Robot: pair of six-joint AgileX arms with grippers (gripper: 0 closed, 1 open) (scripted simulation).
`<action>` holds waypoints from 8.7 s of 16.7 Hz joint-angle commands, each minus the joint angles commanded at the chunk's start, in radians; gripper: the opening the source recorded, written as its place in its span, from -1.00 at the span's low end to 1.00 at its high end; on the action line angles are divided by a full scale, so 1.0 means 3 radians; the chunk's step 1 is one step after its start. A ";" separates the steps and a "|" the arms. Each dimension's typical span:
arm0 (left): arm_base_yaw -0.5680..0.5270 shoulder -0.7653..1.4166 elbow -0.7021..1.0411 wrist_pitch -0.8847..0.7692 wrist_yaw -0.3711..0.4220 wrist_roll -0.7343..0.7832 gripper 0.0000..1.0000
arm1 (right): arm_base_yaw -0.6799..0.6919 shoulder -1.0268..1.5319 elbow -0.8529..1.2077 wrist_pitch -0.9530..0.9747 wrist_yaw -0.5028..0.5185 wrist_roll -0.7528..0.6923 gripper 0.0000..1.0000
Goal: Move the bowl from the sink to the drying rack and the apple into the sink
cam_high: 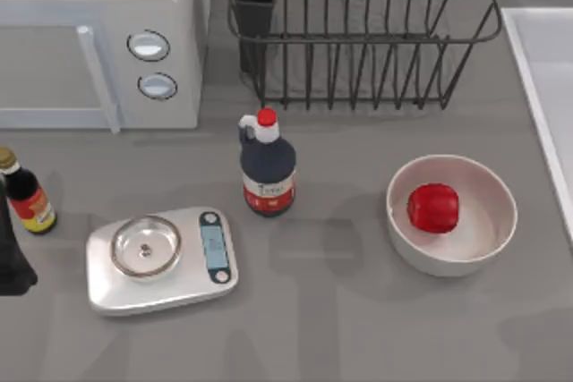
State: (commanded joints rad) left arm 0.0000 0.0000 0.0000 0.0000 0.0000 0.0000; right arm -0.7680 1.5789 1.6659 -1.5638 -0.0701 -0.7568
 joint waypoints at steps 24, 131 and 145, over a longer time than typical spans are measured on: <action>0.0000 0.0000 0.0000 0.0000 0.0000 0.0000 1.00 | 0.3337 0.0177 0.0019 0.3238 0.1881 0.1743 -1.00; 0.0000 0.0000 0.0000 0.0000 0.0000 0.0000 1.00 | 0.2560 -0.5263 -0.5553 0.5213 0.0234 0.2523 1.00; 0.0000 0.0000 0.0000 0.0000 0.0000 0.0000 1.00 | 0.2725 -0.4560 -0.4966 0.4781 0.0242 0.2700 1.00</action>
State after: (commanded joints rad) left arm 0.0000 0.0000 0.0000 0.0000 0.0000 0.0000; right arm 0.0493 0.2110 0.1761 -0.1294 0.0024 0.0533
